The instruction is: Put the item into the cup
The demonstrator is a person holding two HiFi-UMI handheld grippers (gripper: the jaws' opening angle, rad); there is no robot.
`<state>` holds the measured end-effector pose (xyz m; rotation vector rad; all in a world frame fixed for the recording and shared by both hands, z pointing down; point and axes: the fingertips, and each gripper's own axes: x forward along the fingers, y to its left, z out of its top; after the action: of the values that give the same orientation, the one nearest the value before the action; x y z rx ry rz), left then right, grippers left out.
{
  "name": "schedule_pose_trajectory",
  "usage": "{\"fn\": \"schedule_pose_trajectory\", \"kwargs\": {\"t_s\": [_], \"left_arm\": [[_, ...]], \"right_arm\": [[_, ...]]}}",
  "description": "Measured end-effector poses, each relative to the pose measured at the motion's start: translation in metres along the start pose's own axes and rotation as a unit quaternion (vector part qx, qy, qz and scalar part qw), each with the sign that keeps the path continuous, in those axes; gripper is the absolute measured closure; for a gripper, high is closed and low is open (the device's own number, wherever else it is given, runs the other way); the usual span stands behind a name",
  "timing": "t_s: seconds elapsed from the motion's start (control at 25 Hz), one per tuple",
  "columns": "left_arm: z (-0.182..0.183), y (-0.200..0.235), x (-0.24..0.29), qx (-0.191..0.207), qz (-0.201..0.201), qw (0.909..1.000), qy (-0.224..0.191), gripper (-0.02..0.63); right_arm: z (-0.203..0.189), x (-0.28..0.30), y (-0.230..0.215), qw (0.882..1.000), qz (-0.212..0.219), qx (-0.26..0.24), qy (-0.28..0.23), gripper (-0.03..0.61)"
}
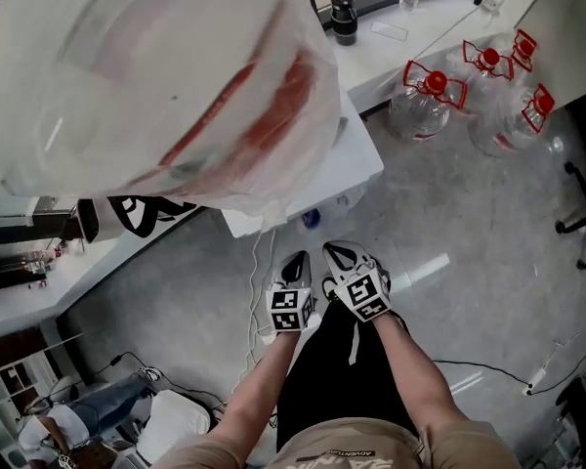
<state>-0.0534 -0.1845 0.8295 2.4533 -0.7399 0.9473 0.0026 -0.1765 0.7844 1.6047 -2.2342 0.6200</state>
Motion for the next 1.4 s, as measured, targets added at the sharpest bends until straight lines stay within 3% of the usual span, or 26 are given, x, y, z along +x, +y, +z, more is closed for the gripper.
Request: {"fn": "schedule_pose_trajectory", "kwargs": {"t_s": [0.32, 0.56, 0.64, 0.76, 0.96, 1.16, 1.4], "left_arm": [[0.062, -0.021, -0.088, 0.017, -0.009, 0.9986, -0.050, 0.605], [0.139, -0.031, -0.150, 0.015, -0.021, 0.9928, -0.117, 0.606], [0.165, -0.036, -0.164, 0.007, -0.025, 0.9888, -0.147, 0.604], [0.196, -0.039, -0.194, -0.005, -0.024, 0.9823, -0.186, 0.604], [0.248, -0.036, -0.240, 0.023, 0.003, 0.9730, -0.230, 0.606], [0.300, -0.035, -0.286, 0.052, 0.020, 0.9599, -0.275, 0.604], [0.338, -0.023, -0.322, 0.067, 0.034, 0.9525, -0.295, 0.605]], "right_arm": [[0.073, -0.064, 0.029, 0.995, 0.032, -0.091, -0.003, 0.566], [0.144, -0.107, 0.052, 0.991, 0.037, -0.130, -0.023, 0.568], [0.167, -0.120, 0.049, 0.992, 0.039, -0.111, -0.041, 0.568], [0.210, -0.142, 0.048, 0.995, 0.050, -0.039, -0.076, 0.568], [0.280, -0.171, 0.030, 0.991, 0.035, -0.002, -0.131, 0.568], [0.333, -0.191, 0.028, 0.986, 0.030, -0.038, -0.159, 0.568], [0.375, -0.201, 0.038, 0.984, 0.034, -0.074, -0.160, 0.568]]}}
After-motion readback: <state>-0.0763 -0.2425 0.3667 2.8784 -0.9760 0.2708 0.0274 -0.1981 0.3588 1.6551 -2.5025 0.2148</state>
